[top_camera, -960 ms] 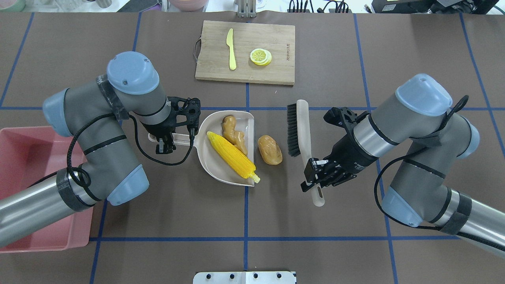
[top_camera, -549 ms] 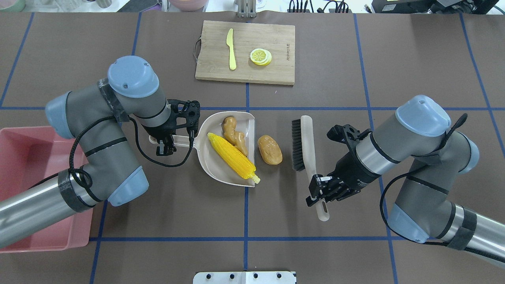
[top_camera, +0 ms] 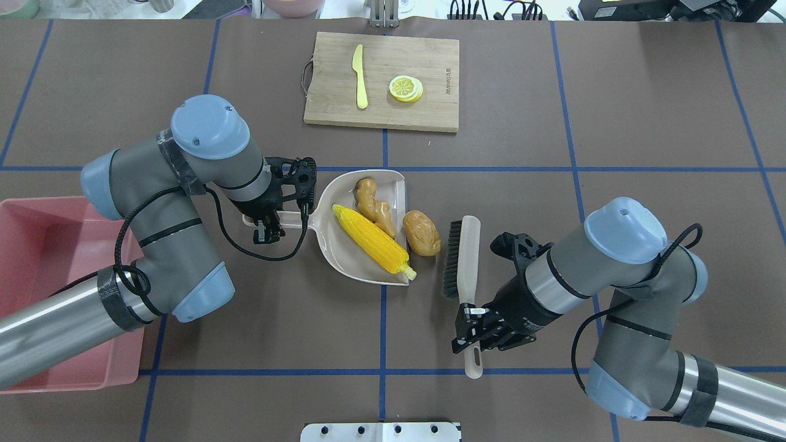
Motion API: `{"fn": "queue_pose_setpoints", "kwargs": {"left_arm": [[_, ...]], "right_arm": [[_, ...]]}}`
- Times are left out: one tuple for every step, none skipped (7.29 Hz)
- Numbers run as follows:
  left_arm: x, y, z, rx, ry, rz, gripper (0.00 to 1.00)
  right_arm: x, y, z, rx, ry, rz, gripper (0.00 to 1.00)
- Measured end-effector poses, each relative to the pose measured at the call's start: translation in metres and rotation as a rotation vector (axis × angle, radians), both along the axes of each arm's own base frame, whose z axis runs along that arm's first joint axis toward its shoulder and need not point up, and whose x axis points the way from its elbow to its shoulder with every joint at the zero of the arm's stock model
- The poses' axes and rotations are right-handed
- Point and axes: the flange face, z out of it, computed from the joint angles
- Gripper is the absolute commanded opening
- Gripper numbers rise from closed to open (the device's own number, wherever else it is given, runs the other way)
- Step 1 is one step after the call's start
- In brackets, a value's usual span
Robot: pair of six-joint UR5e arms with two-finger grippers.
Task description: Sweep and dump trash into bin
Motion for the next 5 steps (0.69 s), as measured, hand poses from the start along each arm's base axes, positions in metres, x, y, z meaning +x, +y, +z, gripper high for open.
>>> {"fn": "queue_pose_setpoints", "kwargs": {"left_arm": [[0.000,0.000,0.001,0.001,0.001,0.000,0.00],[0.000,0.000,0.002,-0.001,0.000,0.000,0.00],[0.000,0.001,0.005,-0.003,-0.003,0.000,0.00],[0.000,0.001,0.007,-0.005,-0.006,0.000,0.00],[0.001,0.000,0.009,-0.007,-0.009,0.001,0.00]], "right_arm": [[-0.014,0.004,-0.011,-0.009,-0.006,0.001,0.00],[-0.026,0.005,-0.020,-0.016,-0.010,0.001,0.00],[-0.035,0.004,-0.025,-0.018,-0.012,0.000,0.00],[-0.045,0.002,-0.030,-0.018,-0.014,-0.001,0.00],[-0.053,-0.001,-0.035,-0.015,-0.016,0.000,0.00]]}}
